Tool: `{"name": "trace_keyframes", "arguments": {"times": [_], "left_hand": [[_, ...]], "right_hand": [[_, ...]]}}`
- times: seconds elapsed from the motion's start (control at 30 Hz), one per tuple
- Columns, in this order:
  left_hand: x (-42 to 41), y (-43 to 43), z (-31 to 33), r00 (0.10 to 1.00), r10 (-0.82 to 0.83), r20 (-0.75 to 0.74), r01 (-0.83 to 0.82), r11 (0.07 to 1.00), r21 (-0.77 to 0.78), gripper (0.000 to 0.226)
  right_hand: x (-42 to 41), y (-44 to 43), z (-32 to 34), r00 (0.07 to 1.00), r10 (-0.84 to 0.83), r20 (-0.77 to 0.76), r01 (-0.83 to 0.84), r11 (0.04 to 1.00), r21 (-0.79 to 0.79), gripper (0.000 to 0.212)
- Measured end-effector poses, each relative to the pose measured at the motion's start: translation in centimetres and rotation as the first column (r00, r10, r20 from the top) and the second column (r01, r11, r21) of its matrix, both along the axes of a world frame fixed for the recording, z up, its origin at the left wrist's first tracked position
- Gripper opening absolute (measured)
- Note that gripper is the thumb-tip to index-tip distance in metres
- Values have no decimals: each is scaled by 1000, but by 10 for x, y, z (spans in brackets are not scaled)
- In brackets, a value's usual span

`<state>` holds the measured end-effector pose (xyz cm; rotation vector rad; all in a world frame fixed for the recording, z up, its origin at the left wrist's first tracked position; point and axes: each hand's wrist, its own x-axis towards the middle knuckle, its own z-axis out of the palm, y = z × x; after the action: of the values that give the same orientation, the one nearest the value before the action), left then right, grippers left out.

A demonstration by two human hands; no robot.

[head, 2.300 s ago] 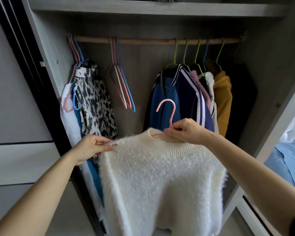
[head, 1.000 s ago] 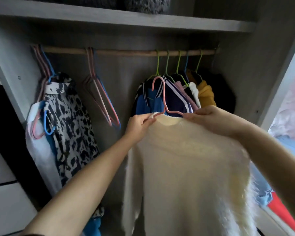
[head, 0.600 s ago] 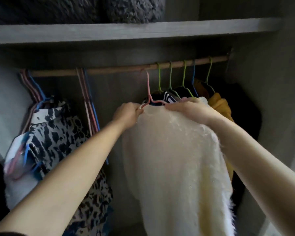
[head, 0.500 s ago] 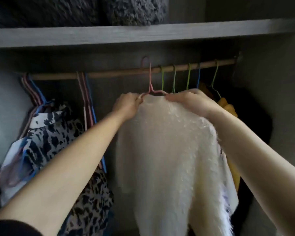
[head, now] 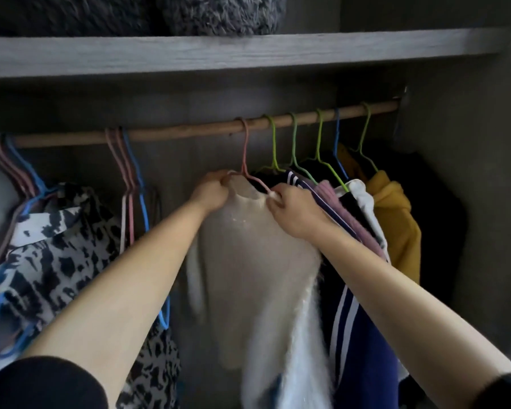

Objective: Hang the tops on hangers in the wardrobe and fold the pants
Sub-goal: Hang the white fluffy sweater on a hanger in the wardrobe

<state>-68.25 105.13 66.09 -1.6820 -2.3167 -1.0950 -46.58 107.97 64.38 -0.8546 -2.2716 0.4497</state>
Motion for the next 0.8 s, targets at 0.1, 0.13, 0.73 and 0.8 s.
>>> {"name": "trace_keyframes", "arguments": {"times": [0.1,0.13,0.73,0.8], "left_hand": [[1,-3,4,998,-58,-4,58,996,-65,38],[3,-6,3,997,-80,-7,79,995,-64,39],[206,-125,-126,898,-276,-343,424,754,502,47],[249,-141,-156,860,-390,-328,502,763,408,50]], "right_hand": [[6,-3,-5,1000,15,-2,-15,1000,-26,35],[9,-7,-7,1000,13,-12,-14,999,-34,41],[243,-184,-154,576,-817,-26,759,523,387,52],[280,-214,-175,471,-882,18,820,446,359,59]]}}
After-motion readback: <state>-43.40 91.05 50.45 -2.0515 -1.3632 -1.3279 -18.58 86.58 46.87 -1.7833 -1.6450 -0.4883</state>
